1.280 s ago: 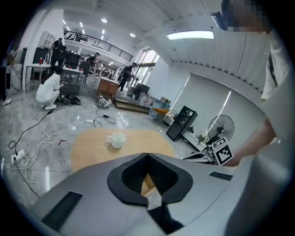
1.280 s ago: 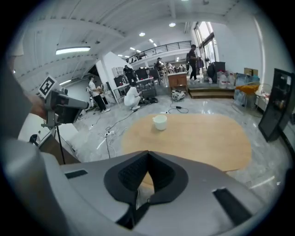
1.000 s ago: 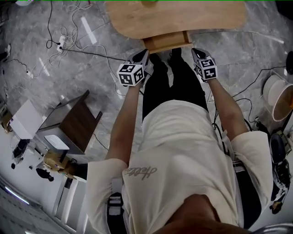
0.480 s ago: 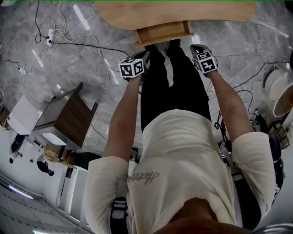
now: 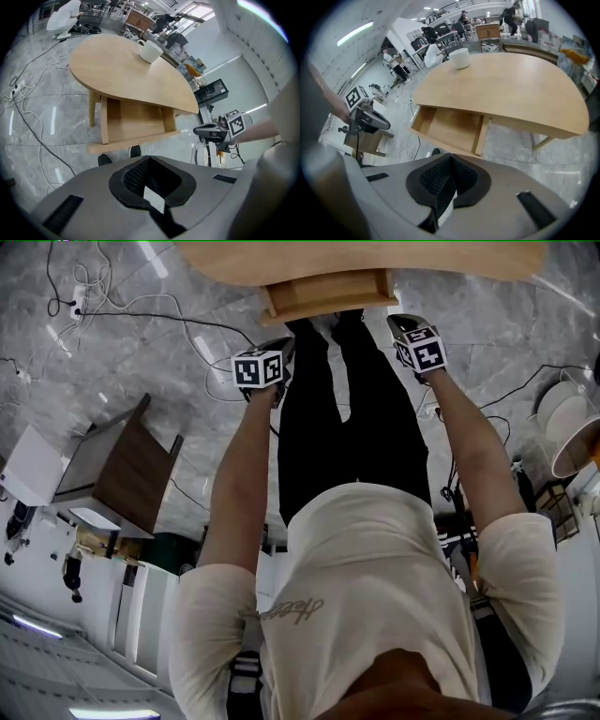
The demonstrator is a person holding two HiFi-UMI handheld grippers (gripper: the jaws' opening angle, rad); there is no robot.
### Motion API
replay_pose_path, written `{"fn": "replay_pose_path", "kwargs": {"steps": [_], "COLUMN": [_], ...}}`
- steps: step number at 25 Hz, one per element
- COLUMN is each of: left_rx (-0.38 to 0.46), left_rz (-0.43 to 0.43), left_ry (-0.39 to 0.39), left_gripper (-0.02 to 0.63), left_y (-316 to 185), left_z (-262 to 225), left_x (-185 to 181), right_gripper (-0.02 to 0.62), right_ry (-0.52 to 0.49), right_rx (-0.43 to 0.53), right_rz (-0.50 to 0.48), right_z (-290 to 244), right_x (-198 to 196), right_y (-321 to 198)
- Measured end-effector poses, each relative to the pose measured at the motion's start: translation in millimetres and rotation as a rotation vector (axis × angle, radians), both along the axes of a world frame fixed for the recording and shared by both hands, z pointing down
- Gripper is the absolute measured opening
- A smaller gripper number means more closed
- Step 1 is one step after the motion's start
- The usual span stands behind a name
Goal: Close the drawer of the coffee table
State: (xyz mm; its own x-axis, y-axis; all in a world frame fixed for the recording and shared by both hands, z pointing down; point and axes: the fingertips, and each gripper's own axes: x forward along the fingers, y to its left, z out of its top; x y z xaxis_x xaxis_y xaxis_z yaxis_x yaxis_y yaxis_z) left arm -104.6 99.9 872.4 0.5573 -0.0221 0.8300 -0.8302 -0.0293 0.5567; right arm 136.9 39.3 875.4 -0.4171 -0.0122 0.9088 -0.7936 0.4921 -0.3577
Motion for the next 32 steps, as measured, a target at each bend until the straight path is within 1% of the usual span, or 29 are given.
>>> {"fn": "replay_pose_path", "kwargs": {"steps": [2, 4, 5, 7, 10, 15, 19, 25, 32], "left_rx": [-0.024, -0.046, -0.058, -0.088, -0.125, -0.135, -0.135, -0.121, -0.099], "left_rz": [-0.011, -0.016, -0.018, -0.021, -0.02, 0.01, 0.001, 0.016, 0.022], "left_ry": [0.003, 0.011, 0.008, -0.018, -0.072, -0.083, -0.086, -0.113, -0.1], "left_gripper": [0.005, 0.005, 0.005, 0.005, 0.005, 0.005, 0.005, 0.005, 0.005], "left_y": [-0.4, -1.7, -1.8, -0.3, 3.1, 9.5, 14.0, 10.8, 8.0], "left_z": [13.3, 28.8, 37.3, 55.4, 77.4, 98.4, 119.0, 142.7, 147.3], "left_x": [-1.0, -0.1, -0.5, -2.8, -4.9, -7.9, -15.5, -18.8, -7.5], "right_gripper": [-0.005, -0.005, -0.005, -0.005, -0.005, -0.005, -0.005, -0.005, -0.005], "right_ry": [0.006, 0.003, -0.002, -0.018, -0.03, -0.001, 0.0, -0.009, -0.014], "right_rx": [-0.02, -0.04, -0.049, -0.062, -0.083, -0.14, -0.158, -0.165, -0.174], "right_rz": [-0.018, -0.07, -0.089, -0.092, -0.048, 0.054, 0.112, 0.129, 0.126], "right_z": [12.4, 24.9, 31.8, 45.5, 64.1, 88.9, 106.7, 128.1, 138.8], "right_x": [-2.2, -7.9, -11.2, -16.5, -17.1, -14.8, -13.1, -7.3, -9.8], "right_y": [0.5, 8.6, 13.2, 19.5, 22.4, 24.2, 23.0, 21.0, 25.3]}}
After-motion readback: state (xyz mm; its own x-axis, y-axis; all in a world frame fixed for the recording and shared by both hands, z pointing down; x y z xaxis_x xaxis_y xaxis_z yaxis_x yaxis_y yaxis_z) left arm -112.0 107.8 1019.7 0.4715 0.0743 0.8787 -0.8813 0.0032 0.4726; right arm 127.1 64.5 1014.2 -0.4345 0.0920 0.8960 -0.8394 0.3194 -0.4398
